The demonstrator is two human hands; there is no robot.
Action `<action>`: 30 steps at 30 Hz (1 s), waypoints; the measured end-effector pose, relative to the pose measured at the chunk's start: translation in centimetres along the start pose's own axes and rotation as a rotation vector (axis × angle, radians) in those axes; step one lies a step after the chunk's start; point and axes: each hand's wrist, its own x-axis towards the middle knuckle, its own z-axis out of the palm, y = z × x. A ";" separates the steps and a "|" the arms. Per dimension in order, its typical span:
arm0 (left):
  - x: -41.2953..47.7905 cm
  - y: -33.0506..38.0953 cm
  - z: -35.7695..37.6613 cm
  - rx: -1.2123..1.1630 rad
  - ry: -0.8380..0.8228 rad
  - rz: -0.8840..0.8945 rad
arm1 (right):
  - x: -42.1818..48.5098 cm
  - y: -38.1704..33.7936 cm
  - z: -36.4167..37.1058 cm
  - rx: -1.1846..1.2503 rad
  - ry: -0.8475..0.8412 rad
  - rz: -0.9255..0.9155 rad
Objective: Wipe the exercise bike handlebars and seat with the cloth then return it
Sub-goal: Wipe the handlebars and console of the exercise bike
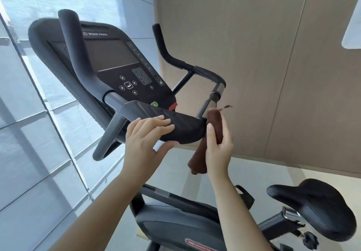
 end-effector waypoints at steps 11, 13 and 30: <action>0.3 0.3 0.4 -0.079 0.043 -0.012 | -2.6 0.0 1.2 0.073 0.119 0.083; 0.2 0.2 0.5 -0.084 0.048 -0.009 | -0.6 0.0 0.7 0.013 0.090 0.059; 0.0 -0.2 0.7 -0.166 0.064 -0.030 | 1.2 -4.0 -3.3 -0.176 -0.062 -0.100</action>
